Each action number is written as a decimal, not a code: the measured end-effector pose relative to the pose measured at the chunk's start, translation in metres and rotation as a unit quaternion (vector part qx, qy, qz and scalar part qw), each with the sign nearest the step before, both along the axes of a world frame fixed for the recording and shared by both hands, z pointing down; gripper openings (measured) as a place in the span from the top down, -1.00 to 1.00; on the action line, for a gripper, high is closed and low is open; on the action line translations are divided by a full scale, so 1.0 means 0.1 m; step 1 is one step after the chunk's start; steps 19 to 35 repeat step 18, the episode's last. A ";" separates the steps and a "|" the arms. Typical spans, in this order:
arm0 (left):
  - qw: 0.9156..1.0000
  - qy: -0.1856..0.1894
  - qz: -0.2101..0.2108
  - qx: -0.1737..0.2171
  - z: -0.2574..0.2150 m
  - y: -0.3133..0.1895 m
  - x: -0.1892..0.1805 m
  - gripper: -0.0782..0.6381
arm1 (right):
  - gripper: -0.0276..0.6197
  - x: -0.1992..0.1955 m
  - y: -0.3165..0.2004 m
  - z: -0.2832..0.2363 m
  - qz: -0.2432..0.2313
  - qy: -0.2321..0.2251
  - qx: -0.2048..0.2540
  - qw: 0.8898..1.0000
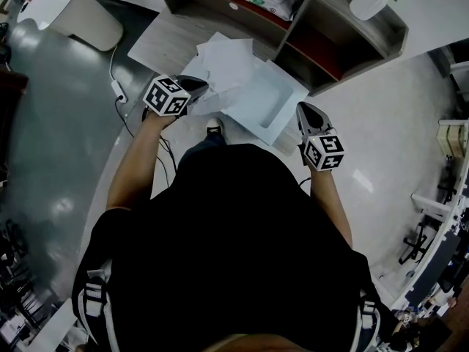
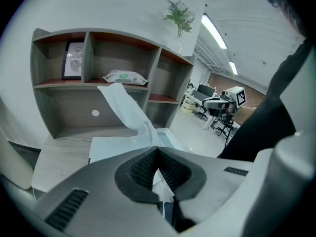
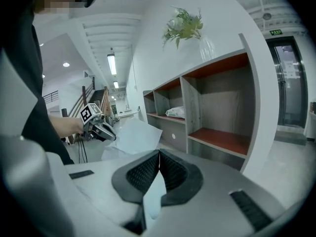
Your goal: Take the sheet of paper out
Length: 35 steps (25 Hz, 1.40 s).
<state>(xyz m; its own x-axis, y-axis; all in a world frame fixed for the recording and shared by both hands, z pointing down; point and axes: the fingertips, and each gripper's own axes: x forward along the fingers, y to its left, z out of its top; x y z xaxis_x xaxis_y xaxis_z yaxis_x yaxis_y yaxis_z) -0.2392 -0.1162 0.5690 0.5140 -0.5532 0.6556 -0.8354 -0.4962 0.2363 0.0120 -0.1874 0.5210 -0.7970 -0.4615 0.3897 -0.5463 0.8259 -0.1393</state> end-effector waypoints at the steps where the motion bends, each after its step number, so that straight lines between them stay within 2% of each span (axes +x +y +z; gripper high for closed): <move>1: 1.000 -0.001 0.002 0.002 -0.03 0.01 0.02 0.72 | 0.87 0.00 0.02 -0.02 -0.002 0.000 0.002 1.000; 6: 1.000 0.001 0.005 0.010 -0.11 0.06 0.06 0.72 | 0.87 -0.03 0.11 -0.09 -0.017 0.006 0.016 1.000; 15: 1.000 -0.012 -0.002 0.013 -0.22 0.18 0.05 0.72 | 0.87 0.02 0.20 -0.45 -0.021 -0.025 0.052 0.998; 35: 1.000 -0.017 -0.009 0.014 -0.25 0.20 0.04 0.72 | 0.87 0.04 0.22 -0.48 -0.027 -0.026 0.051 0.998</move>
